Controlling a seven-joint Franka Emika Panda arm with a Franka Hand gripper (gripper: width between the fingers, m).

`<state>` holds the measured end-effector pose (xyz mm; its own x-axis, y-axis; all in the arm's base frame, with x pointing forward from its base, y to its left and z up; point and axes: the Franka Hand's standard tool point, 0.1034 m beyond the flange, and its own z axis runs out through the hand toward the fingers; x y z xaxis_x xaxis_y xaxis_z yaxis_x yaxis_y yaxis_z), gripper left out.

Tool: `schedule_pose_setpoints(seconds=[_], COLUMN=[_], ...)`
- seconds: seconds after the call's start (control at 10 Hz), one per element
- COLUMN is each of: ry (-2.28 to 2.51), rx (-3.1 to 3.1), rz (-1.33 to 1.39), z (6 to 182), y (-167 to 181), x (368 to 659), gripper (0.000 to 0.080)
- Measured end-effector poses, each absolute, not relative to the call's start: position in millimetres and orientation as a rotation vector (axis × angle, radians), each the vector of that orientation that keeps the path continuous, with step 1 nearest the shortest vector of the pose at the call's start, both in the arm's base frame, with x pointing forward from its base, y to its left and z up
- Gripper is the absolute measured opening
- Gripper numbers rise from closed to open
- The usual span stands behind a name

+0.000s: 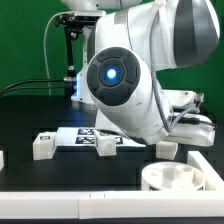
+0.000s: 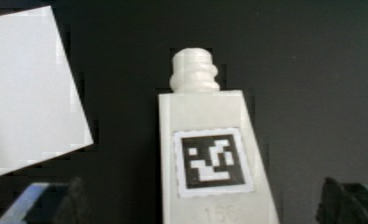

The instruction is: Assemble stool

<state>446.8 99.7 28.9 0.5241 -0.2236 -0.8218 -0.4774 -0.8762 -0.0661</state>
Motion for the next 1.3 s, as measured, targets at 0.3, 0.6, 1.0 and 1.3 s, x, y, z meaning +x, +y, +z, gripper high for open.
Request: schedule_pose_setpoints(seconds=[0.3, 0.6, 1.0, 1.3], ry=[0.604, 0.608, 0.627, 0.627], rx=[-2.445, -2.440, -2.386, -2.385], rz=[1.312, 1.316, 1.389, 1.391], z=[19.2, 17.6, 9.4, 9.2], y=[111, 110, 114, 114], x=[439, 438, 428, 427], gripper=[0.0649, 0.0649, 0.0649, 0.0392])
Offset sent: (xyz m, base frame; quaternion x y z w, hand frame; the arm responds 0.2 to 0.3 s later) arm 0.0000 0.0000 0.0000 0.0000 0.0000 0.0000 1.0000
